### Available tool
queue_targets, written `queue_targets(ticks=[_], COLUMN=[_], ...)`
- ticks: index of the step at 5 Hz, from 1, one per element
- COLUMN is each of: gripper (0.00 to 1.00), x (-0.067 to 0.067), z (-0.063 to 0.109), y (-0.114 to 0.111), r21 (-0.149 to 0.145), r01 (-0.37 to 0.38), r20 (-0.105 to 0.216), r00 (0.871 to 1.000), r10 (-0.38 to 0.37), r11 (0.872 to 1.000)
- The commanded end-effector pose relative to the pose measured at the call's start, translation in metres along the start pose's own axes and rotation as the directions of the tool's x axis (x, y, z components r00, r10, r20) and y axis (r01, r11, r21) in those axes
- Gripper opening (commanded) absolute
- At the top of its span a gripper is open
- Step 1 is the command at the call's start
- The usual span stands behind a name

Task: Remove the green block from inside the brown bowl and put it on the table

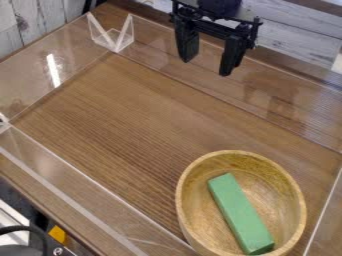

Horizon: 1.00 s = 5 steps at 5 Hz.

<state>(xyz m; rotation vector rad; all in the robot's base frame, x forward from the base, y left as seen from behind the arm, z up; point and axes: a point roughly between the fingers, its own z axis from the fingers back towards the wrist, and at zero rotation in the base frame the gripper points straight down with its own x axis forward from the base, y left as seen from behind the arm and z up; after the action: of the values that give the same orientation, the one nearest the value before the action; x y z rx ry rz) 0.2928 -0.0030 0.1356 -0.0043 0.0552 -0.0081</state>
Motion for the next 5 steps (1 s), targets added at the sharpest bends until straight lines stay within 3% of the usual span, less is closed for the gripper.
queue_targets(ticks=[1,2,3,4,5], gripper=[1.00,1.00,1.00,1.00,1.00], x=[-0.007,-0.022,-0.038,-0.053,-0.067], z=[-0.004,-0.005,-0.003,-0.006,-0.010], y=[-0.006,-0.024,-0.040,-0.055,-0.068], r21=[-0.009,-0.029,-0.045,-0.062,-0.084], r01=[-0.054,-0.176,-0.295,-0.406,-0.508], r20=[-0.015,-0.019,-0.025,-0.029,-0.037], r00=[0.998,0.984,0.956,0.914,0.862], r10=[0.054,0.176,0.294,0.405,0.506], r11=[0.998,0.984,0.955,0.912,0.858])
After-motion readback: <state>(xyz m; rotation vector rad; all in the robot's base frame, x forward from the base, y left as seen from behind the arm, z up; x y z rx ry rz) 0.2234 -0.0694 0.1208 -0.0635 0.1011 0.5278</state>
